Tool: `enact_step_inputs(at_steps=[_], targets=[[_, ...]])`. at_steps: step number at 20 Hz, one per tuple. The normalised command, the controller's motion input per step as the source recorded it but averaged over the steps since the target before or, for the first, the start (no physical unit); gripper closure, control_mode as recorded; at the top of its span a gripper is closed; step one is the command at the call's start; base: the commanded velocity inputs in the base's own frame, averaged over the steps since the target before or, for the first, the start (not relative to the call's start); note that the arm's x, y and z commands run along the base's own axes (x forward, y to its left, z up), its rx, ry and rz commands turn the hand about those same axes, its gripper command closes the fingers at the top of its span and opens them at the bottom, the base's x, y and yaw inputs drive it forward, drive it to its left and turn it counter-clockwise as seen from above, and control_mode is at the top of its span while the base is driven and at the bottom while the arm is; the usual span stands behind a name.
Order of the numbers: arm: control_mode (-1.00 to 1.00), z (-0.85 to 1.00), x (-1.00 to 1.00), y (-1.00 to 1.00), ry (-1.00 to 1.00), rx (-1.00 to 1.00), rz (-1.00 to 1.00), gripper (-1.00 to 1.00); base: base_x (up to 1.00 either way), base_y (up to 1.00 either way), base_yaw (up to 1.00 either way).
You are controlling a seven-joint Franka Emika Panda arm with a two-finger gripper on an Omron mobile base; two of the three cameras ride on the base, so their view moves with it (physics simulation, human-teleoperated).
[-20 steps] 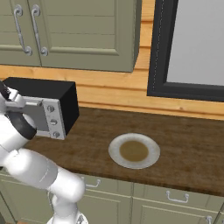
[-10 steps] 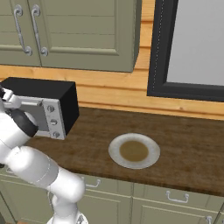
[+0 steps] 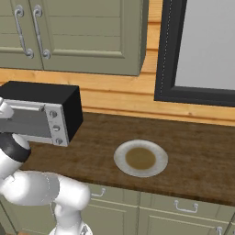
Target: Pick up the kebab skewer and baguette bread, and place them inside the toaster oven. Close the toaster oven door and start by setting the timer.
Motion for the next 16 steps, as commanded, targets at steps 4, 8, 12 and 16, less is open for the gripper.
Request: enact_step_inputs(at_steps=[4,8,12,16], targets=[[-1.0,-0.13,-0.88,-0.61,0.0,-0.02,0.01,-1.0,0.0,0.0,0.0],[-1.0,-0.03,-0.77,-0.57,0.0,-0.13,0.14,-1.0,0.0,0.0,0.0],[-1.0,0.0,-0.67,-0.42,0.02,-0.43,0.47,-1.0,0.0,0.0,0.0],[-1.0,0.02,-0.52,-0.41,0.07,-0.56,0.61,-1.0,0.0,0.0,0.0]])
